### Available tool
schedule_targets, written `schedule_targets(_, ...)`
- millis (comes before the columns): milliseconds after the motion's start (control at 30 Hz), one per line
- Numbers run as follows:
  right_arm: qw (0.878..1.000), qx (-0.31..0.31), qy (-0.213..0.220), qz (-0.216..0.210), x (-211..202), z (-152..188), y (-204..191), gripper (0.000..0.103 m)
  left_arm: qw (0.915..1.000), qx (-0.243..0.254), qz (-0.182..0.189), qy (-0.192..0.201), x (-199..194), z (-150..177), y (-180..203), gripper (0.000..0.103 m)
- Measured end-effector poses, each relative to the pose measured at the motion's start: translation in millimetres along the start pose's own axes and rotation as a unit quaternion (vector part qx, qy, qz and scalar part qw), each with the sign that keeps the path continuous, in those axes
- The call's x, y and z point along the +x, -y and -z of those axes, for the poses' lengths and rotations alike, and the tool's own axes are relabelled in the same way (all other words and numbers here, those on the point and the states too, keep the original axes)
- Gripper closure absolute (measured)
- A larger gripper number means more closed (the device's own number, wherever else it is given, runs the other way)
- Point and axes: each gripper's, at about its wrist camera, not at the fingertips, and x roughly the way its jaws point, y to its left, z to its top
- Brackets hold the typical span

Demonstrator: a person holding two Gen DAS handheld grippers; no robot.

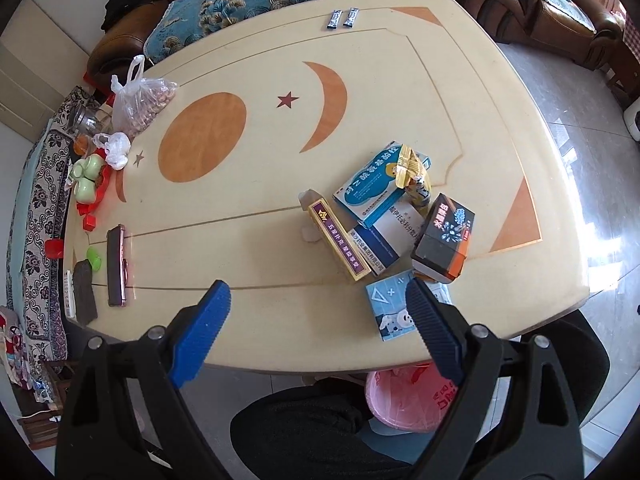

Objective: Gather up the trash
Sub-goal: 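Raise both tools back toward the boxes on the table, then grasp the purple-yellow box with the left gripper while the right grasps the black box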

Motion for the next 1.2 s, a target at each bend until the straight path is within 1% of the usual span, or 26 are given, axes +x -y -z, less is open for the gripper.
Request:
schedule_targets(100,1.0,-0.017,-0.012,-0.021,14.5,-1.7,4.8,0.007,1.0,-0.001,0.001,-0.009,13.0,-6.1,0.0,0.016)
schedule_targets(267,0.996,-0.042,-0.047,-0.056,45.7,-1.4,7.5,0.007,0.9994,-0.007,0.007,-0.033,38.1,-13.7,1.1,0.016)
schedule_targets(467,0.99,-0.069,-0.092,-0.081,84.0,4.5,6.2,0.007,0.9987,-0.007,0.01,-0.049,59.6,-20.9,4.5,0.016)
schedule_targets(633,0.982,-0.091,-0.126,-0.11,113.7,14.0,-0.4,0.007,0.9981,-0.011,0.017,-0.059,74.9,-26.9,4.4,0.016)
schedule_targets(800,0.97,-0.125,-0.159,-0.138,143.1,21.6,-11.0,0.007,0.9969,-0.016,0.021,-0.074,93.0,-31.8,3.1,0.016)
schedule_targets(867,0.962,-0.142,-0.176,-0.152,154.6,24.5,-16.8,0.007,0.9966,-0.019,0.023,-0.077,98.1,-32.9,1.7,0.016)
schedule_targets(967,0.951,-0.18,-0.195,-0.159,168.6,26.1,-25.8,0.007,0.9958,-0.028,0.03,-0.082,105.8,-34.6,-1.5,0.016)
schedule_targets(1067,0.941,-0.205,-0.206,-0.173,178.8,23.8,-28.8,0.007,0.9945,-0.04,0.037,-0.089,113.7,-37.4,-5.6,0.016)
schedule_targets(1167,0.934,-0.221,-0.217,-0.18,189.4,20.5,-27.8,0.007,0.9936,-0.05,0.045,-0.09,118.1,-39.7,-8.6,0.016)
schedule_targets(1200,0.933,-0.228,-0.215,-0.177,190.5,20.0,-28.7,0.007,0.9935,-0.052,0.048,-0.09,119.1,-40.0,-9.6,0.016)
